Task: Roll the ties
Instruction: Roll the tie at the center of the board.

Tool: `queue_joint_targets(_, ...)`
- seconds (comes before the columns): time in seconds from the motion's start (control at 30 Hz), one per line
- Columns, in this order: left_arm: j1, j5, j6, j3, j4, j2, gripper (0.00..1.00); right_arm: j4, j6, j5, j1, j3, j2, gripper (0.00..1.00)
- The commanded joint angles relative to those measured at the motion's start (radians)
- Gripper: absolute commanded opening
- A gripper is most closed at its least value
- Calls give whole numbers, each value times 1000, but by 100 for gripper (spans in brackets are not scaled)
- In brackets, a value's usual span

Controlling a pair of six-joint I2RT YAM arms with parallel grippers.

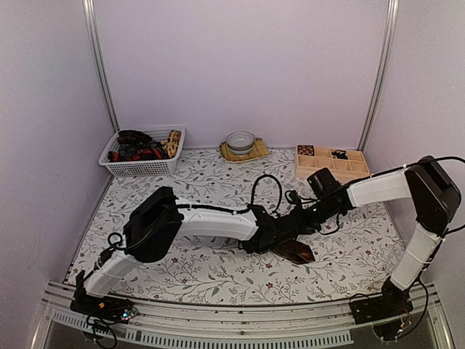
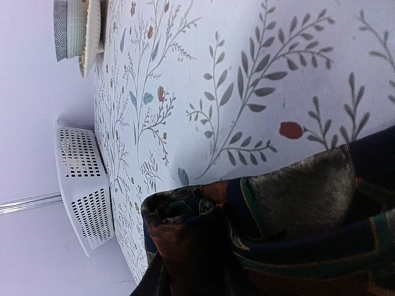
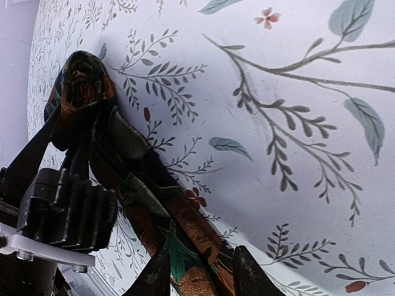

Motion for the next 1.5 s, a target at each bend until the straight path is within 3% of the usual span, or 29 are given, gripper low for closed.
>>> queue_joint_targets(0.0,-8,297,2,-94,59,29,15,14,-1,-7,-29,-13,-77,35)
queue_joint_targets(0.07,-7,319,12,-100,83,8,26,10,-1,-6,-38,-11,-84,34)
queue_joint_targets(0.17,-6,323,21,-94,92,2,33,5,-5,-6,-47,-6,-87,35)
queue_joint_targets(1.47,71,208,54,-97,142,-169,59,18,1,-7,-61,-8,-95,35)
